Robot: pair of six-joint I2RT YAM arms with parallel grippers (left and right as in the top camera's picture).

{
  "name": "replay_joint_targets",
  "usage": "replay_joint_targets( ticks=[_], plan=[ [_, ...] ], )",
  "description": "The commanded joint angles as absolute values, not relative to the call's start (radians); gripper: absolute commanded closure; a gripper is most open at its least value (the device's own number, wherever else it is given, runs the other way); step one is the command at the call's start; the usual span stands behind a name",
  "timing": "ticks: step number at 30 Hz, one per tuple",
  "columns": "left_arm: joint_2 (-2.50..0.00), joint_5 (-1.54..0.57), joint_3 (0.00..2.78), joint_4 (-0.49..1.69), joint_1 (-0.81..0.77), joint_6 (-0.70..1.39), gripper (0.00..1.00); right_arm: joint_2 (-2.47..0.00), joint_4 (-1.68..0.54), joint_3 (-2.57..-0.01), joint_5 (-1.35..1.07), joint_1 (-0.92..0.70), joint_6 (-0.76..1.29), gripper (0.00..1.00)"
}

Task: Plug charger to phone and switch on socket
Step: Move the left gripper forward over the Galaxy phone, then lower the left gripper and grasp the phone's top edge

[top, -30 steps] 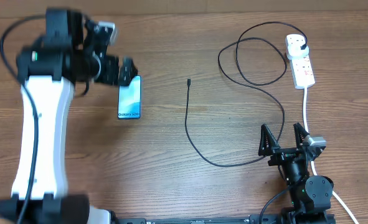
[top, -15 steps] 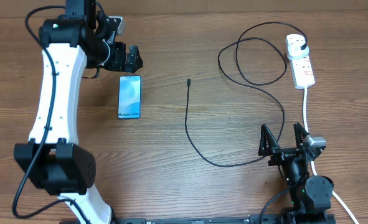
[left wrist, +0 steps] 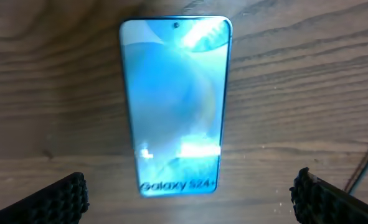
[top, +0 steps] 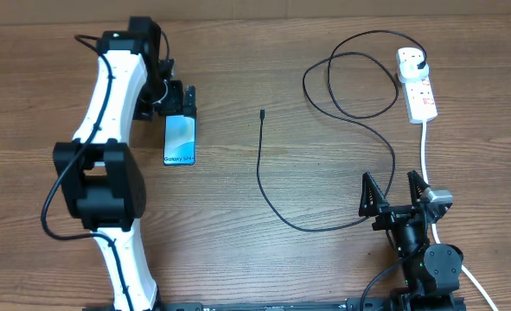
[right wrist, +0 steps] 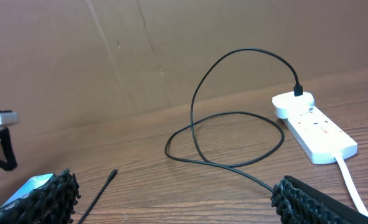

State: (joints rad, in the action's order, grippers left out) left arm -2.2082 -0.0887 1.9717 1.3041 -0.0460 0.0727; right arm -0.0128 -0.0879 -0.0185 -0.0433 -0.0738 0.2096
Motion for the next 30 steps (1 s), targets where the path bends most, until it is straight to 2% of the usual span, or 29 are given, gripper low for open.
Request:
replay_joint_targets(
  ticks=[1, 16, 30],
  plan=[
    [-2.251, -0.074, 1.98, 1.285, -0.081, 0.091, 0.0, -0.005, -0.082, -0.008, -0.03, -0.079, 0.213, 0.0],
    [-2.286, 0.037, 1.956, 1.251, -0.091, 0.15, 0.01, -0.005, -0.082, -0.008, -0.03, -0.079, 0.213, 0.0],
    [-2.286, 0.026, 1.813, 1.105, -0.086, 0.149, 0.02, -0.005, -0.082, -0.008, -0.03, -0.079, 0.213, 0.0]
  ],
)
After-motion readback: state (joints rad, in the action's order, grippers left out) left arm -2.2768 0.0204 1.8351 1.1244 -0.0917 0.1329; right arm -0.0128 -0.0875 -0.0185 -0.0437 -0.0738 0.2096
